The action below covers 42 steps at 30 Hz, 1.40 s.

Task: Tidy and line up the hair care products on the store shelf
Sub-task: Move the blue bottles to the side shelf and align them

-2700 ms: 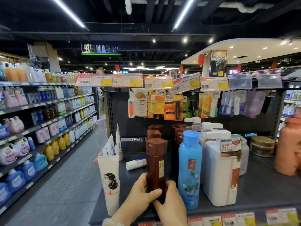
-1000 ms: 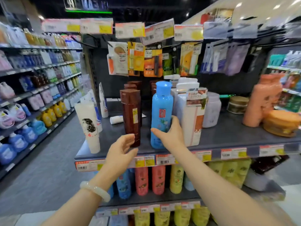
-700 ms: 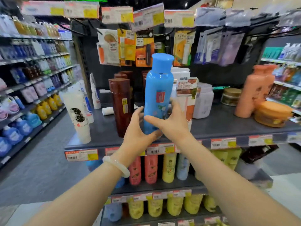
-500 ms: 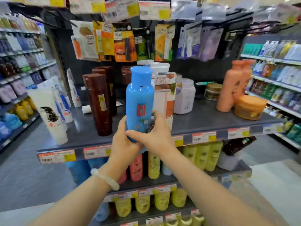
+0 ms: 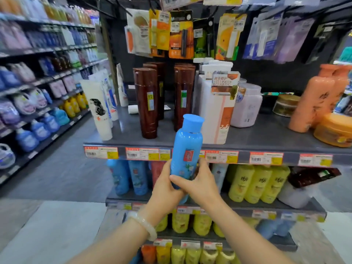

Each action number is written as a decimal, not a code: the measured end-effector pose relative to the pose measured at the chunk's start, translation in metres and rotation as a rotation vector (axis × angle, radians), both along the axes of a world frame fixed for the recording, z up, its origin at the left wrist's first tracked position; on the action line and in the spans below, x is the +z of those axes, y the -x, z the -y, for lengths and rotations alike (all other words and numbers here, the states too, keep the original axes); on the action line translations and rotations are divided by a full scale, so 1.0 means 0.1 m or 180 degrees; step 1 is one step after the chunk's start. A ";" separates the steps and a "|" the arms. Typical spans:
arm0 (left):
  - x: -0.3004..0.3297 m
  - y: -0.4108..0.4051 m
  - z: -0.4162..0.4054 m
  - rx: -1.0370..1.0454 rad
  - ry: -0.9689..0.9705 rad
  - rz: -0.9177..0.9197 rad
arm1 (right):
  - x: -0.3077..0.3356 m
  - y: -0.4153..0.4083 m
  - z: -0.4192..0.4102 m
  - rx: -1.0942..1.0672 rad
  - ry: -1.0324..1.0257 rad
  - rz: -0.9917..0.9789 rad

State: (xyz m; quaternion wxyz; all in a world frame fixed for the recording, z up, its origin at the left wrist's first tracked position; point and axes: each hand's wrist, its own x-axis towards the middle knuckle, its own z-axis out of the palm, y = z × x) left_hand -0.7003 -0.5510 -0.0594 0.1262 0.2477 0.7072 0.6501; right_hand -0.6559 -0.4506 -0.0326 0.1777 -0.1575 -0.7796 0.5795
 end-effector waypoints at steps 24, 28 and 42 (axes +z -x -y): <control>-1.14 -0.69 1.77 0.1061 -0.0084 0.1297 | -1.05 -0.39 1.72 0.0926 0.0050 0.1199; -1.12 -0.42 1.85 0.1100 -0.0213 0.1170 | -1.04 -0.08 1.80 0.0987 0.0009 0.1069; -1.16 0.70 3.16 0.0939 -0.0358 0.1064 | -1.12 1.06 3.09 0.0970 -0.0108 0.1020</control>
